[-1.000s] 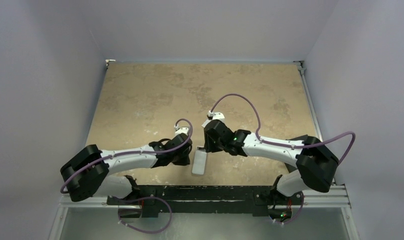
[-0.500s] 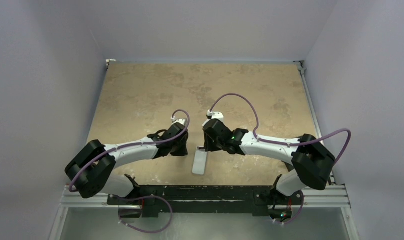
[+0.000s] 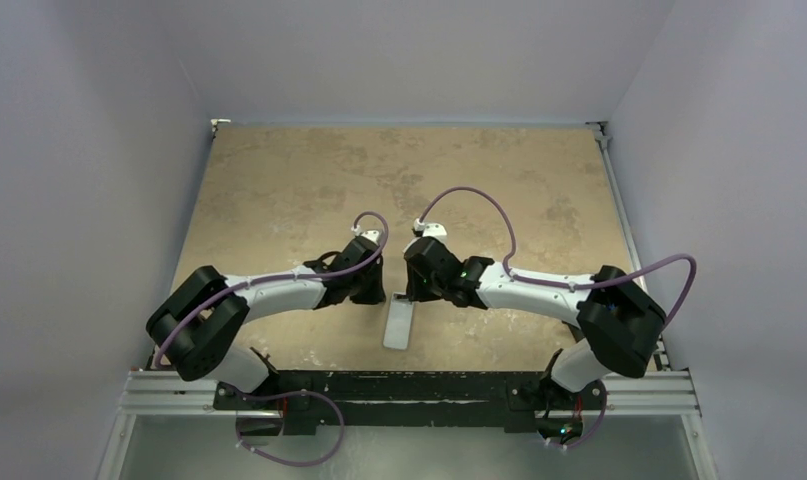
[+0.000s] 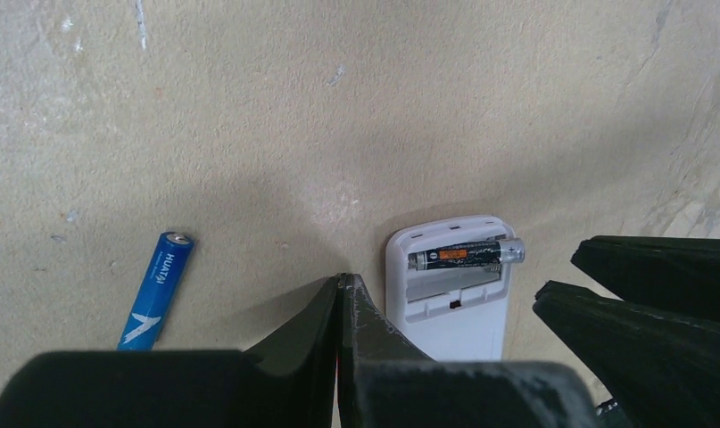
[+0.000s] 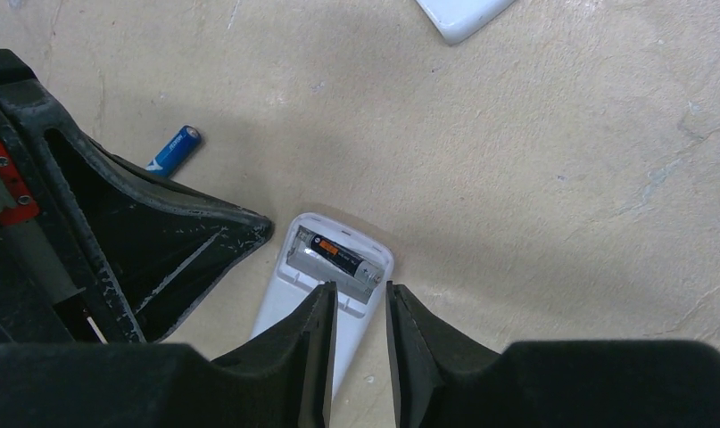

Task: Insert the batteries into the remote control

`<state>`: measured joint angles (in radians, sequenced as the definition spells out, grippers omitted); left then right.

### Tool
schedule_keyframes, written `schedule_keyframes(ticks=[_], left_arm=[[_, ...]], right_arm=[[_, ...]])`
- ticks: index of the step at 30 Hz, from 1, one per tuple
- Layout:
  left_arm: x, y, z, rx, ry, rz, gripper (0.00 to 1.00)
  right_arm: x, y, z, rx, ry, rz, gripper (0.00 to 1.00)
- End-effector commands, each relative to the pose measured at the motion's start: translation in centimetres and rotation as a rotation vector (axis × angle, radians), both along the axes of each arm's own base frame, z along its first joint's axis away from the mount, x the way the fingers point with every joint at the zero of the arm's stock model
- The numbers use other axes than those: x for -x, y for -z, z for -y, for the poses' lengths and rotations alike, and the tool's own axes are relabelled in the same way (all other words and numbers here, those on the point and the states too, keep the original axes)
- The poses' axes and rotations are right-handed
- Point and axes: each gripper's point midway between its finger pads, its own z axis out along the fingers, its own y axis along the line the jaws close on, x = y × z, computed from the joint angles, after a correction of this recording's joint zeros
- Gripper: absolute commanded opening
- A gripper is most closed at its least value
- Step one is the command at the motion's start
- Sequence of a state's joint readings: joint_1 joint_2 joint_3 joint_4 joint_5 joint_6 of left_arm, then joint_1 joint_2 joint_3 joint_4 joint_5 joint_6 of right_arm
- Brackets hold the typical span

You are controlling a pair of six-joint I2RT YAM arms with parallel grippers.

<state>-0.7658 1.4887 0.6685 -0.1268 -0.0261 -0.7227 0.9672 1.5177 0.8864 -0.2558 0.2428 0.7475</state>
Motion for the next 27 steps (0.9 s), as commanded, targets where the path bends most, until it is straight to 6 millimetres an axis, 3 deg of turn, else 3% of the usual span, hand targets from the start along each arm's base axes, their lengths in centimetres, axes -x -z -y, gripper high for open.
schedule_keyframes(ticks=[1, 27], left_arm=[[-0.3, 0.3, 0.1, -0.012, 0.017, -0.005, 0.0], [0.1, 0.5, 0.6, 0.011, 0.036, -0.025, 0.0]], right_arm=[[-0.9, -1.0, -1.3, -0.062, 0.022, 0.015, 0.33], [-0.8, 0.2, -1.1, -0.04, 0.037, -0.01, 0.29]])
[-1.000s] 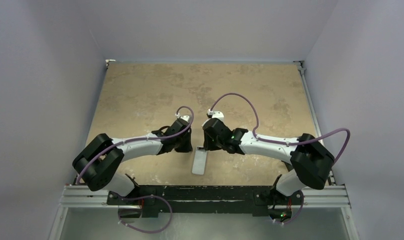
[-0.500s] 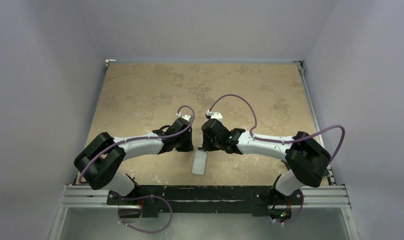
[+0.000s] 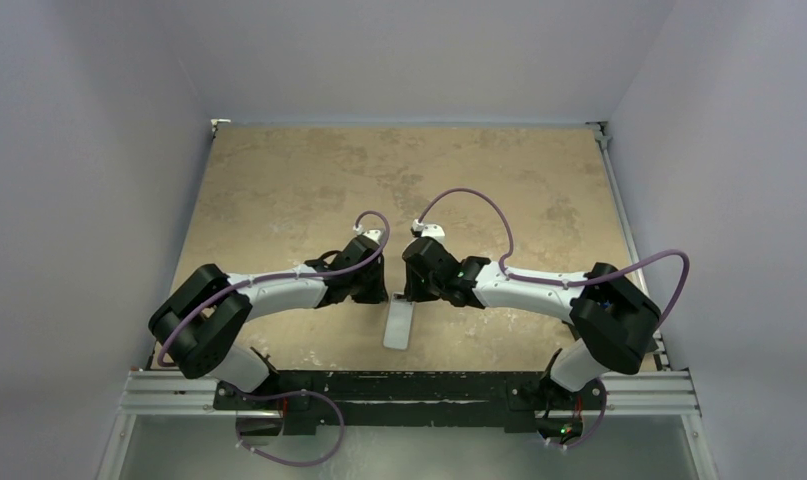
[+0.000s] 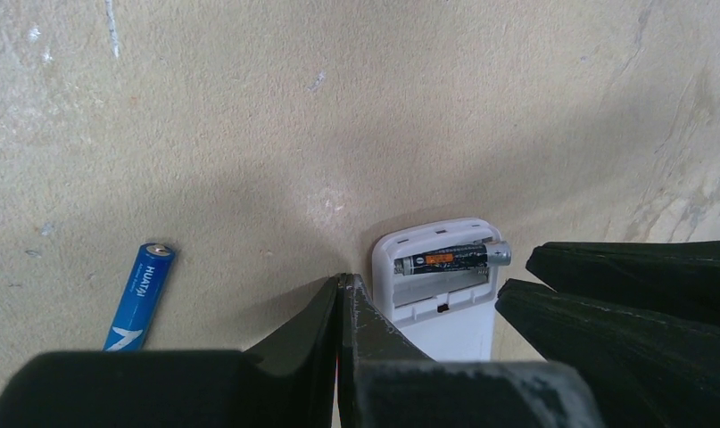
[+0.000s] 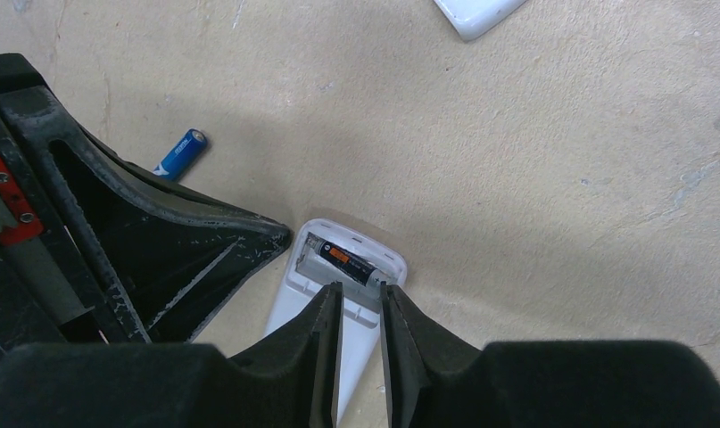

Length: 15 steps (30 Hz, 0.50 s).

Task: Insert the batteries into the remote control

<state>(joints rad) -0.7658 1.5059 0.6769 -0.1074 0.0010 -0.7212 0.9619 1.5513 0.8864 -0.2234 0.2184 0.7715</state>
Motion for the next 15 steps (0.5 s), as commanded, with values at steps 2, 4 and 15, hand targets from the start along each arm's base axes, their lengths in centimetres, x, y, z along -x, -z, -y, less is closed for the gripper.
schedule_keyframes(ticks=[2, 4, 15], left_arm=[[0.18, 0.48, -0.02, -0.008, 0.019, -0.019, 0.0], [0.17, 0.46, -0.04, -0.008, 0.018, -0.018, 0.0], [0.23, 0.47, 0.03, -0.005, 0.021, -0.022, 0.0]], right_arm=[[-0.68, -0.41, -0.3, -0.013, 0.03, 0.012, 0.28], [-0.68, -0.38, -0.22, -0.01, 0.032, 0.011, 0.28], [-0.77, 0.03, 0.28, 0.022, 0.044, 0.009, 0.27]])
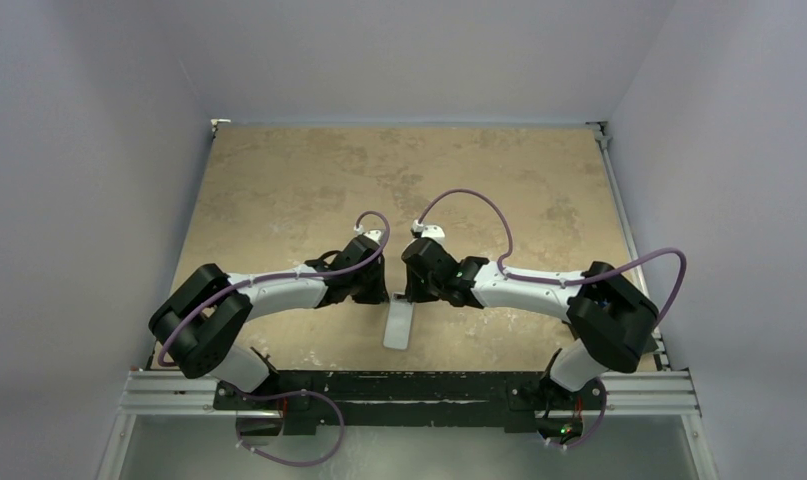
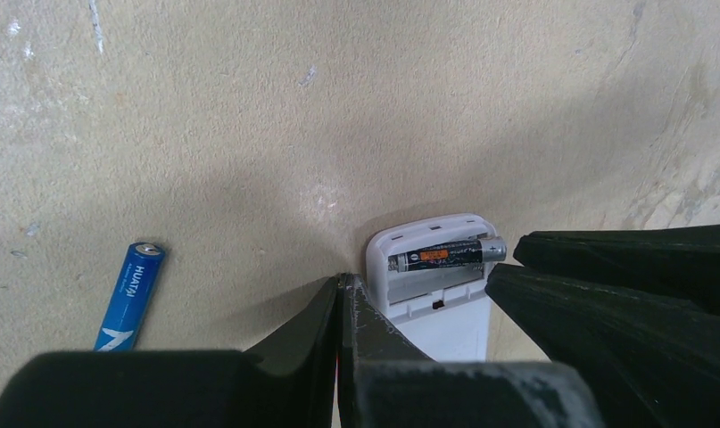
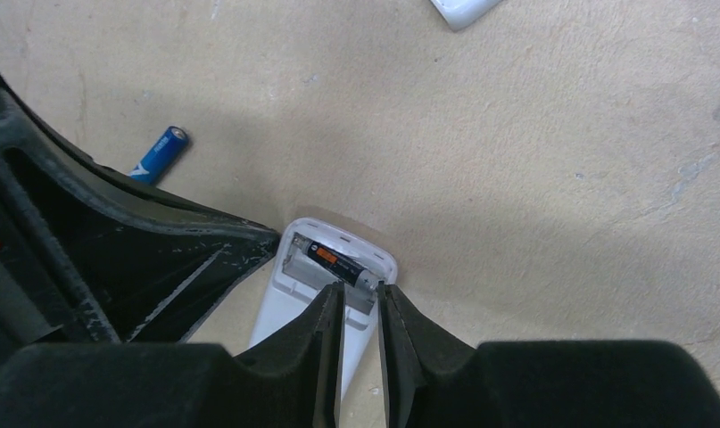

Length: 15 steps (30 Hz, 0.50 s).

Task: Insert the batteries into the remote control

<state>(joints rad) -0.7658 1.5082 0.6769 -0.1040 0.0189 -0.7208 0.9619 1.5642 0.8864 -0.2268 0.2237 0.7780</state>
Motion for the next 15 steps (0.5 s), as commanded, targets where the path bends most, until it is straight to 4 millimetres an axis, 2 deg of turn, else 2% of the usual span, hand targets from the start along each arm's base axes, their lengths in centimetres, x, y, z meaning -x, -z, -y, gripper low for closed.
schedule_keyframes(ticks=[1, 15], left_arm=[[0.06, 0.48, -0.2, -0.016, 0.012, -0.013, 0.0], [0.13, 0.62, -0.02, -0.01, 0.019, -0.019, 0.0]], right_arm=[[-0.79, -0.41, 0.17, 0.012, 0.037, 0.018, 0.27], [-0.78, -0.28, -0.35, 0.0, 0.023, 0.012, 0.24]])
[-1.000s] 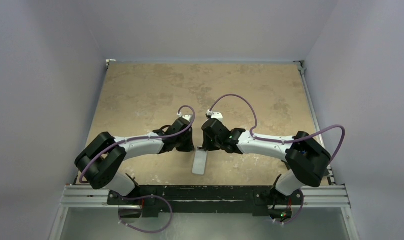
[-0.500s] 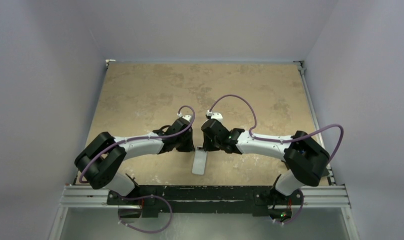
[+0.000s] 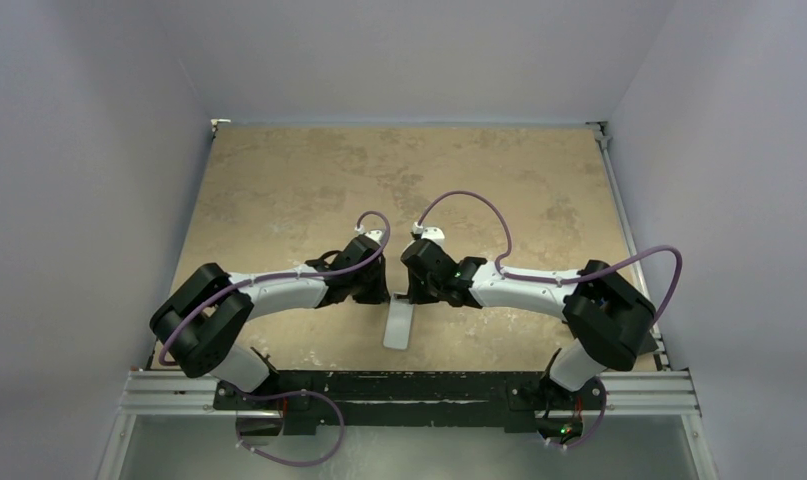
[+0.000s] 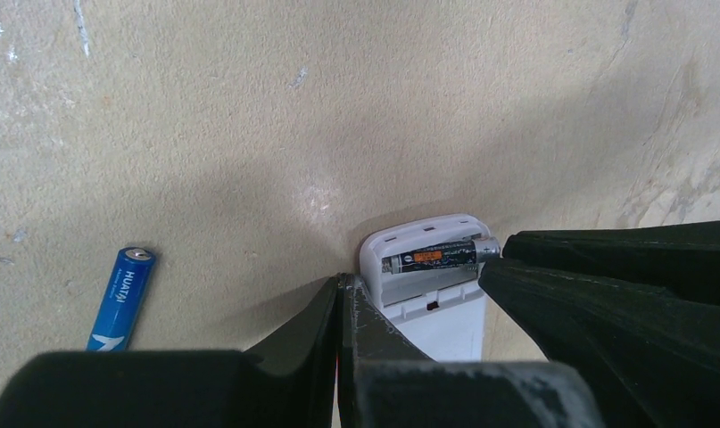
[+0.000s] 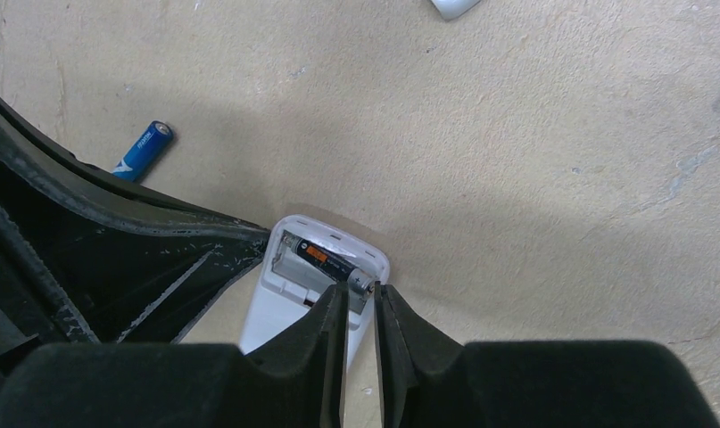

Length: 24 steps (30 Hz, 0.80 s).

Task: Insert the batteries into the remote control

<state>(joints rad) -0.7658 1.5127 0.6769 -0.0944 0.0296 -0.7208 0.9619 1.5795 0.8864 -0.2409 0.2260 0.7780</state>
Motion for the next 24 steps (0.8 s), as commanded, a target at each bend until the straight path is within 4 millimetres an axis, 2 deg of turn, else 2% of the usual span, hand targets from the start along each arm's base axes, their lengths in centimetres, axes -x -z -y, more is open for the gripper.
schedule_keyframes(ticks=[1, 24], left_arm=[[0.1, 0.63, -0.19, -0.019, 0.013, -0.018, 0.0], [0.2, 0.59, 0.27, -0.002, 0.027, -0.027, 0.0]], right_arm=[[-0.96, -0.94, -0.75, -0.026, 0.021, 0.025, 0.23], [-1.02, -0.7, -1.62, -0.034, -0.012, 0.024, 0.18]])
